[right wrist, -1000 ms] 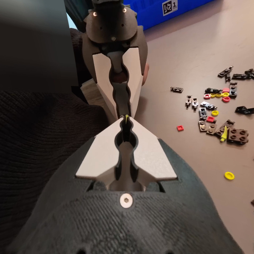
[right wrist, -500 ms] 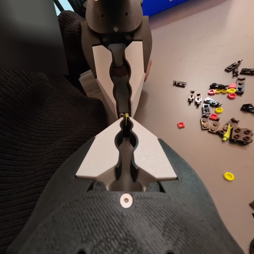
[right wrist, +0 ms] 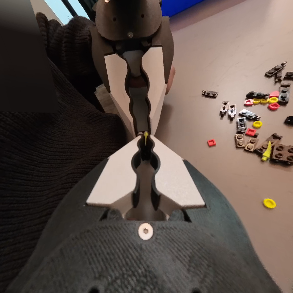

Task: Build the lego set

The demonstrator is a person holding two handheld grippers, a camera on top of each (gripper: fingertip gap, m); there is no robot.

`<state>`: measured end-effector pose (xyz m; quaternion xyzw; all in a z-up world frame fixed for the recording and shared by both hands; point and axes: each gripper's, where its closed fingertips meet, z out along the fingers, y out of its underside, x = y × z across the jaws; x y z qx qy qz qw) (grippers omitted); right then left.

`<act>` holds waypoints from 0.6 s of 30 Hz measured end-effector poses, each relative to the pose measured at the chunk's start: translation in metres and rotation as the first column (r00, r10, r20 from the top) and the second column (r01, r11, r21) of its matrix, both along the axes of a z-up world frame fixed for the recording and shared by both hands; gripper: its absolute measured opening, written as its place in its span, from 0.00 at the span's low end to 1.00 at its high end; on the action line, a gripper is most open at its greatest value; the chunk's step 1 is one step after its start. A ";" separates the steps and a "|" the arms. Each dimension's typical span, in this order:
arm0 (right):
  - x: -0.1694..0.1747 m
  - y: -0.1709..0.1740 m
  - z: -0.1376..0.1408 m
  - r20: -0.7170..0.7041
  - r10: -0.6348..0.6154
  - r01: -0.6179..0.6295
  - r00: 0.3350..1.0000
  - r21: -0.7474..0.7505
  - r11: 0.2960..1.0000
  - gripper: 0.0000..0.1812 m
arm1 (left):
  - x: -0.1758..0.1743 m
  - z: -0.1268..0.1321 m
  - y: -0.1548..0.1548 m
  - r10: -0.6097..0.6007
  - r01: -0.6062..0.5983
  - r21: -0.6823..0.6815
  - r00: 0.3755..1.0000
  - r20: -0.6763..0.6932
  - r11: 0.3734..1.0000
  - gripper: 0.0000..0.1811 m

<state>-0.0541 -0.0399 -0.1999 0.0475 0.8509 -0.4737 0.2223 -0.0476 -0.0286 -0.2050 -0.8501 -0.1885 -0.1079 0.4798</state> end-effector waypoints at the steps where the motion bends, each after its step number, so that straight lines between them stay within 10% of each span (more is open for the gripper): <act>1: 0.000 0.001 0.003 0.004 0.004 -0.004 1.000 -0.013 1.000 0.04 | 0.000 0.002 0.000 0.004 -0.004 0.006 1.000 0.001 1.000 0.08; 18: -0.088 0.021 0.001 -0.249 -0.318 0.325 0.915 -0.012 0.946 0.07 | -0.039 0.009 -0.023 0.230 -0.231 0.047 0.972 0.041 0.972 0.08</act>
